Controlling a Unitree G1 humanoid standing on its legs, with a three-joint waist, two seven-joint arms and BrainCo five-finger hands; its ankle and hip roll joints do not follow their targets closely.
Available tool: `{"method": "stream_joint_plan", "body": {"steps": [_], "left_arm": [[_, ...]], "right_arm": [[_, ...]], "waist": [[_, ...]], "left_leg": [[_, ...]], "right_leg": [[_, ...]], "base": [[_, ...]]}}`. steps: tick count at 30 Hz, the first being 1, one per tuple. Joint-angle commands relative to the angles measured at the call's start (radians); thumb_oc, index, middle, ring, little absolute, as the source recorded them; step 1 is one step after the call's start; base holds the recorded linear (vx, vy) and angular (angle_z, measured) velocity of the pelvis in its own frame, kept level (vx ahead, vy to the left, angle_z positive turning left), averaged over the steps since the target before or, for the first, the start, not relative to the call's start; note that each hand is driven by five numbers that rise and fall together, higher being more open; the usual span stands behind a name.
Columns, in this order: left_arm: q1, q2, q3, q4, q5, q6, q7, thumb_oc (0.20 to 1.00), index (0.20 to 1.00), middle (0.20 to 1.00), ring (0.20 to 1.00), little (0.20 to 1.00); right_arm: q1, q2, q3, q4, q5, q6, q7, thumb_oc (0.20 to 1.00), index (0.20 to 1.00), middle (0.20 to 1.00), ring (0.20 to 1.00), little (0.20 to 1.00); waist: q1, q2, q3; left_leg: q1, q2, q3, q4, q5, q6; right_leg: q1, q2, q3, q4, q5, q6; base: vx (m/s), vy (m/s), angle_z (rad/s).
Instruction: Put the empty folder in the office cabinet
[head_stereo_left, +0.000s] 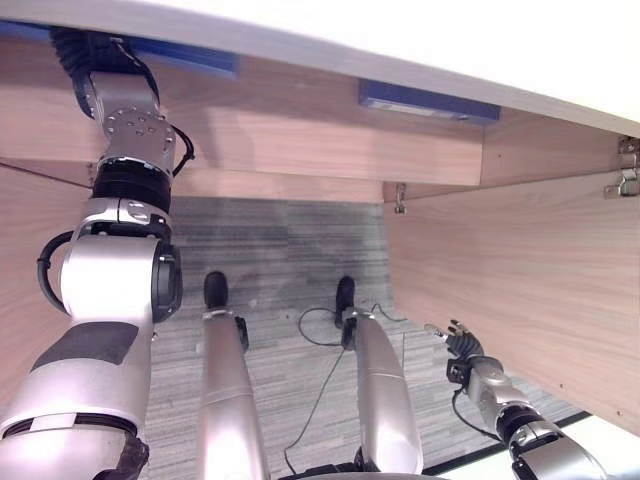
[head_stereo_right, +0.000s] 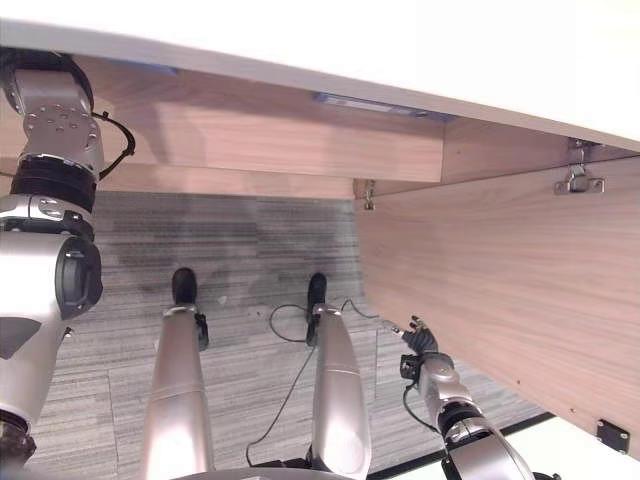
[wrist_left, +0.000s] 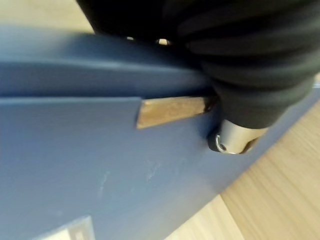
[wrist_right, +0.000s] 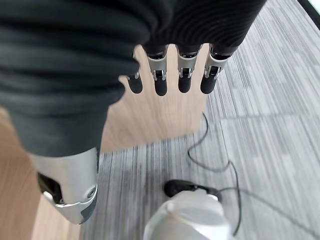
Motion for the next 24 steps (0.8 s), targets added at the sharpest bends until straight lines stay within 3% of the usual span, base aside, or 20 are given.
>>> {"method": "stream_joint_plan", "body": {"steps": [1, 4, 9, 10, 16, 24], "left_arm": [[-0.045, 0.049, 0.042, -0.047, 0.024, -0.024, -0.065, 0.200, 0.200, 0.200, 0.200, 0.200], [-0.074, 0.043, 0.036, -0.033, 0.005, -0.037, -0.061, 0.200, 0.200, 0.200, 0.200, 0.200], [-0.044, 0.050, 0.041, -0.009, 0.009, -0.019, -0.062, 0.200, 0.200, 0.200, 0.200, 0.200], [-0.042, 0.047, 0.042, -0.007, 0.009, -0.012, -0.063, 0.200, 0.200, 0.200, 0.200, 0.200], [-0.048, 0.078, 0.038, 0.023, 0.011, 0.008, -0.067, 0.200, 0.200, 0.200, 0.200, 0.200], [-0.074, 0.106, 0.046, 0.070, -0.025, 0.034, -0.091, 0.200, 0.200, 0.200, 0.200, 0.200]], "right_arm": [[0.034, -0.030, 0.024, 0.028, -0.003, -0.012, -0.028, 1.000, 1.000, 1.000, 1.000, 1.000], [0.036, -0.044, 0.044, 0.035, -0.002, -0.014, -0.028, 1.000, 1.000, 1.000, 1.000, 1.000], [0.084, -0.067, 0.043, 0.026, 0.012, -0.016, -0.009, 1.000, 1.000, 1.000, 1.000, 1.000], [0.097, -0.073, 0.035, 0.030, 0.014, -0.012, -0.007, 1.000, 1.000, 1.000, 1.000, 1.000], [0.098, -0.084, 0.016, 0.050, 0.016, -0.003, -0.002, 1.000, 1.000, 1.000, 1.000, 1.000], [0.117, -0.095, 0.025, 0.031, 0.003, -0.002, 0.025, 1.000, 1.000, 1.000, 1.000, 1.000]], "waist": [[-0.026, 0.015, 0.041], [-0.010, 0.031, 0.060], [-0.021, 0.036, 0.015], [-0.026, 0.036, 0.002], [-0.041, 0.047, -0.044], [-0.065, 0.045, -0.088]], "left_leg": [[0.125, -0.028, -0.049, -0.118, -0.037, -0.013], [0.106, -0.041, -0.073, -0.099, -0.021, -0.005], [0.091, -0.042, -0.083, -0.023, -0.055, 0.000], [0.069, -0.034, -0.086, 0.029, -0.075, 0.002], [0.001, -0.021, -0.085, 0.117, -0.122, 0.007], [-0.042, -0.016, -0.091, 0.097, -0.111, 0.009]], "right_leg": [[0.189, 0.037, -0.133, -0.207, -0.072, -0.029], [0.184, 0.086, -0.096, -0.165, -0.115, -0.075], [0.149, 0.086, -0.080, -0.064, -0.164, -0.100], [0.132, 0.084, -0.081, -0.015, -0.196, -0.112], [0.071, 0.086, -0.087, 0.058, -0.226, -0.126], [0.048, 0.099, -0.086, 0.015, -0.206, -0.124]], "base": [[0.02, 0.006, 0.36], [0.00, -0.013, 0.44], [0.03, -0.047, -0.08], [0.00, 0.000, 0.00], [0.01, -0.013, -0.06], [-0.01, -0.014, -0.13]]}}
